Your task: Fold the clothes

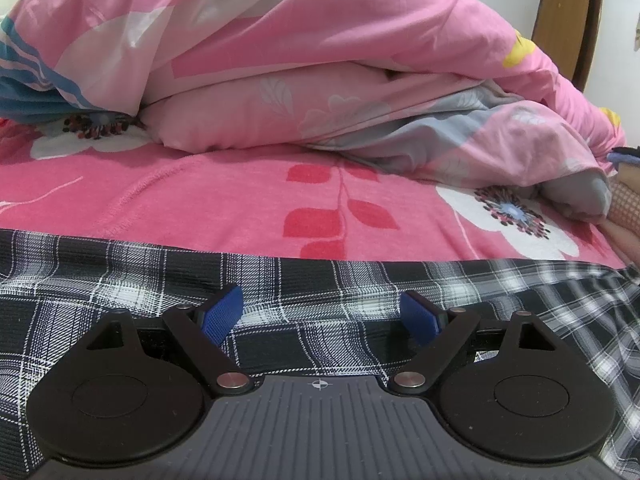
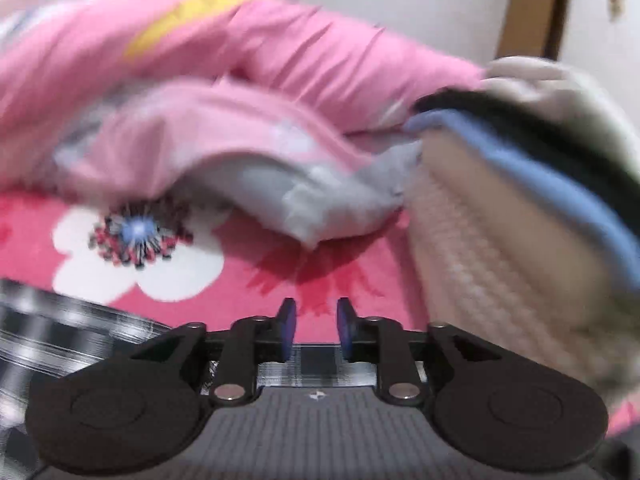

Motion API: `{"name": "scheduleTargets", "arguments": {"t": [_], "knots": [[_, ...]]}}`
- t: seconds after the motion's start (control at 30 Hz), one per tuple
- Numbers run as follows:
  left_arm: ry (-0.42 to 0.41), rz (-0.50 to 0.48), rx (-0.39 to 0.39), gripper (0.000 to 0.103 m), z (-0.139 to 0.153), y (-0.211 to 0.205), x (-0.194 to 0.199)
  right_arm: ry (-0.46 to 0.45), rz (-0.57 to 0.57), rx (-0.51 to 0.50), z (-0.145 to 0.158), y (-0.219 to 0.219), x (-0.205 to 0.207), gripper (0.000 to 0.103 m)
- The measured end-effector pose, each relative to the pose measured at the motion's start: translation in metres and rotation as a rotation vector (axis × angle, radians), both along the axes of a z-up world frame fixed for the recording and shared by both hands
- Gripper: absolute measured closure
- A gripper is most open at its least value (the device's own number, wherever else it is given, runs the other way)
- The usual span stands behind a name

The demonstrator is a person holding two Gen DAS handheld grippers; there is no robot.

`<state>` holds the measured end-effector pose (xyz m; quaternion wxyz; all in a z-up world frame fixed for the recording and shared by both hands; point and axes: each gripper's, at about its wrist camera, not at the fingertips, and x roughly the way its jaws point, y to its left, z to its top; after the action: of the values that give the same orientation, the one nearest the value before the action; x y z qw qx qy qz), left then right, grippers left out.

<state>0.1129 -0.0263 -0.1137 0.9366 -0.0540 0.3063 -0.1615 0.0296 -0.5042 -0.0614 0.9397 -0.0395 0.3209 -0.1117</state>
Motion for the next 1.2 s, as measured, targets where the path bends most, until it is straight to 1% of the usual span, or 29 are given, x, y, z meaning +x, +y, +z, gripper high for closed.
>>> {"name": "scheduleTargets", "arguments": {"t": [0.03, 0.1, 0.17, 0.33, 0.43, 0.6, 0.73, 0.8, 0.83, 0.87, 0.9, 0.97, 1.07, 1.2], "knots": [[0.000, 0.000, 0.000, 0.016, 0.000, 0.000, 0.000, 0.008, -0.003, 0.017, 0.001, -0.003, -0.007, 0.076], [0.000, 0.001, -0.001, 0.016, 0.000, 0.000, 0.000, 0.038, -0.007, 0.047, -0.001, -0.006, -0.020, 0.067], [-0.001, 0.002, 0.000, 0.016, 0.000, 0.000, 0.000, 0.087, -0.001, 0.037, -0.010, -0.002, -0.030, 0.064], [-0.002, 0.003, 0.000, 0.016, 0.000, 0.000, -0.001, 0.165, 0.022, -0.014, -0.033, 0.016, -0.051, 0.063], [-0.002, 0.003, -0.001, 0.016, -0.001, 0.001, -0.001, 0.184, 0.065, -0.031, -0.043, 0.029, -0.060, 0.062], [-0.002, 0.003, -0.001, 0.016, -0.001, 0.002, 0.000, 0.191, 0.098, -0.114, -0.053, 0.046, -0.066, 0.062], [-0.002, 0.003, -0.002, 0.016, 0.000, 0.002, -0.001, 0.210, 0.092, -0.096, -0.054, 0.042, -0.058, 0.062], [-0.002, 0.003, -0.002, 0.016, 0.000, 0.001, -0.001, 0.225, 0.089, -0.071, -0.056, 0.039, -0.054, 0.069], [-0.002, 0.003, -0.003, 0.016, 0.000, 0.001, -0.001, 0.230, 0.089, -0.059, -0.056, 0.038, -0.052, 0.079], [-0.002, 0.003, -0.003, 0.016, 0.000, 0.002, -0.001, 0.237, 0.093, -0.044, -0.057, 0.037, -0.051, 0.099], [-0.002, 0.003, -0.003, 0.016, 0.000, 0.002, -0.001, 0.239, 0.095, -0.045, -0.057, 0.039, -0.051, 0.099], [-0.002, 0.004, -0.003, 0.016, 0.000, 0.001, -0.001, 0.218, 0.101, -0.115, -0.054, 0.045, -0.051, 0.101], [-0.002, 0.004, -0.003, 0.016, 0.000, 0.001, -0.001, 0.161, 0.078, -0.176, -0.043, 0.046, -0.048, 0.101], [-0.001, 0.004, -0.004, 0.016, 0.000, 0.001, -0.001, 0.132, 0.034, -0.307, -0.033, 0.040, -0.031, 0.101]]}}
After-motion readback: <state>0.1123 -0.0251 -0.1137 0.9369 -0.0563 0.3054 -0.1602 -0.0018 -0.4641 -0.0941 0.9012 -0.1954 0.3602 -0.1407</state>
